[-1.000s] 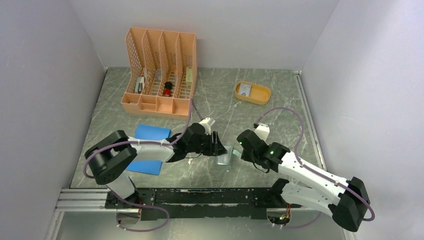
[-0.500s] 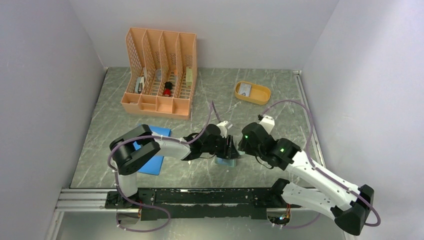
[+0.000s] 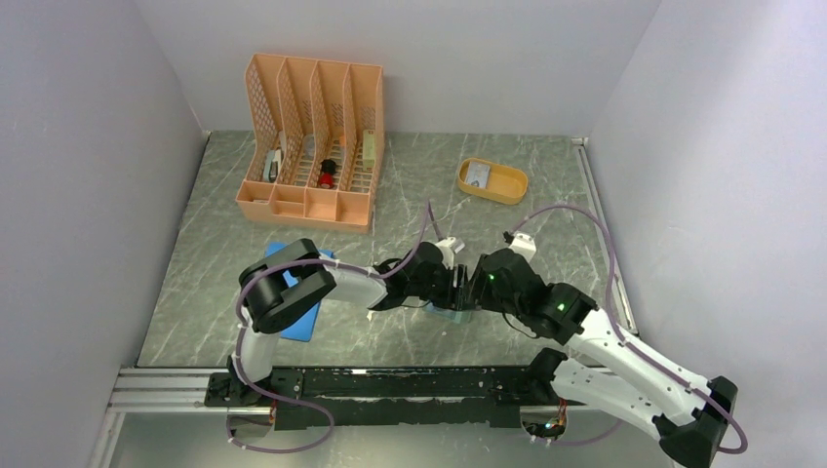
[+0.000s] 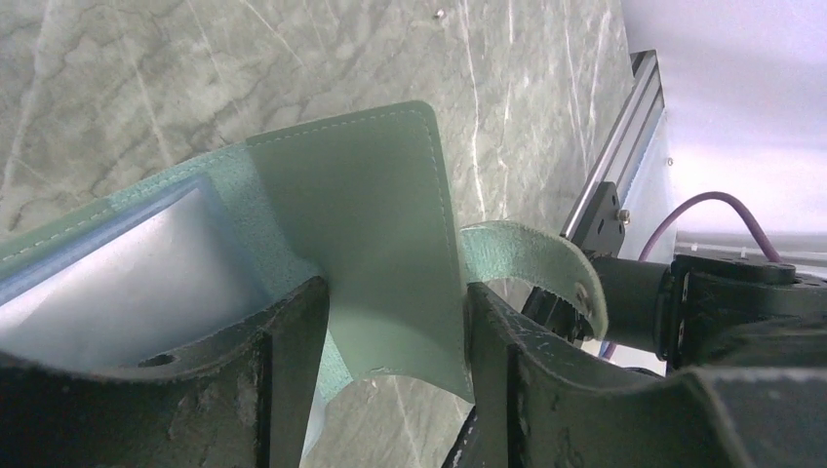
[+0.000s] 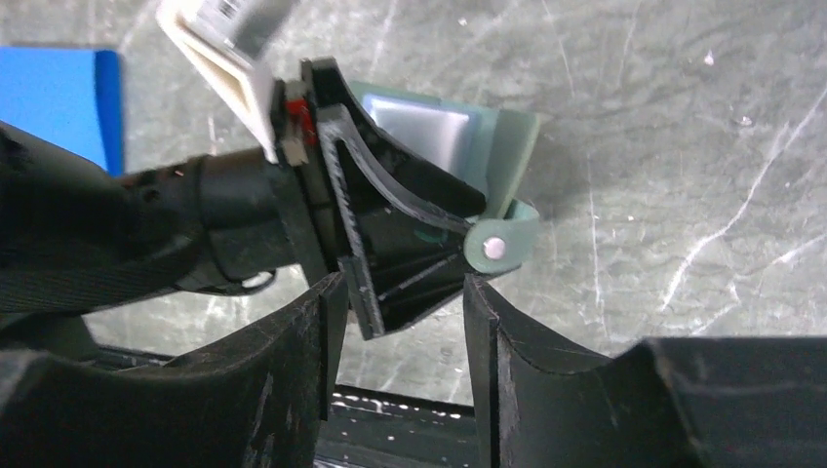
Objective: Put the credit cards into the card holder
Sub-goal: Open the card holder at the center of the board.
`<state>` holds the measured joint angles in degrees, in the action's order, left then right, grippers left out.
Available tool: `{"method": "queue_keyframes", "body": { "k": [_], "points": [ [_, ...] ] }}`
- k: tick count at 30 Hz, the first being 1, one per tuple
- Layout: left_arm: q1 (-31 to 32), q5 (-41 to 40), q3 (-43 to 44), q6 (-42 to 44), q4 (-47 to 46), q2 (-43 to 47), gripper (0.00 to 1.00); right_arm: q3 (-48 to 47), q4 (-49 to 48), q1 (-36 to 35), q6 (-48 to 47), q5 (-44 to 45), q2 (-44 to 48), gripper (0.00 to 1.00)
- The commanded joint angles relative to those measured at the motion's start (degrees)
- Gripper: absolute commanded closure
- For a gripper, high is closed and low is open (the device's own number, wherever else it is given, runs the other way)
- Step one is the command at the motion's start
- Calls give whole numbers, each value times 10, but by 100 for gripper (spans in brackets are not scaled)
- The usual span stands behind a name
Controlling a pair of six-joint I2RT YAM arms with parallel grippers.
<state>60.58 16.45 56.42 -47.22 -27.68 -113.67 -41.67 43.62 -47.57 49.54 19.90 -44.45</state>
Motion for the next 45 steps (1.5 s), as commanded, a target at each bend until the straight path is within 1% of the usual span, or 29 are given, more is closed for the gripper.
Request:
{"method": "queue_keyframes", "body": {
  "k": [1,3,6,9,12,15,18,20,21,24,31,36,39,42,45],
  "points": [
    [3,0,18,-8,2,-15,41,35,1,1,30,-10,30,48],
    [3,-5,14,-17,0,-11,39,41,6,1,48,0,44,45],
    [3,-15,7,-21,4,5,37,46,24,1,81,23,49,37],
    [3,-15,0,-14,5,17,37,51,49,2,146,52,39,35],
    [3,-16,-11,-17,0,20,37,68,5,2,174,40,50,34],
    [2,-12,-9,-24,0,15,36,76,-32,2,152,13,42,34],
    [0,-8,1,-27,13,12,35,82,-27,2,125,0,40,32],
    [-4,-8,-3,-36,13,17,31,94,-18,2,119,0,61,32],
    [-8,-7,-10,-43,6,22,24,102,-18,2,117,0,74,30],
    [-18,-4,-24,-56,-9,33,16,122,-43,1,103,-22,96,28],
    [-29,4,-13,-55,1,37,15,113,-31,1,108,-11,43,30],
    [-41,4,-28,-66,-7,67,14,115,-36,1,109,3,68,31],
    [-48,4,-24,-62,6,88,13,117,-41,2,107,3,76,32],
    [-50,4,-13,-53,26,101,13,119,-59,1,98,-11,82,32],
    [-51,-3,1,-35,63,102,13,120,-111,1,64,-51,114,28]
  ]
}}
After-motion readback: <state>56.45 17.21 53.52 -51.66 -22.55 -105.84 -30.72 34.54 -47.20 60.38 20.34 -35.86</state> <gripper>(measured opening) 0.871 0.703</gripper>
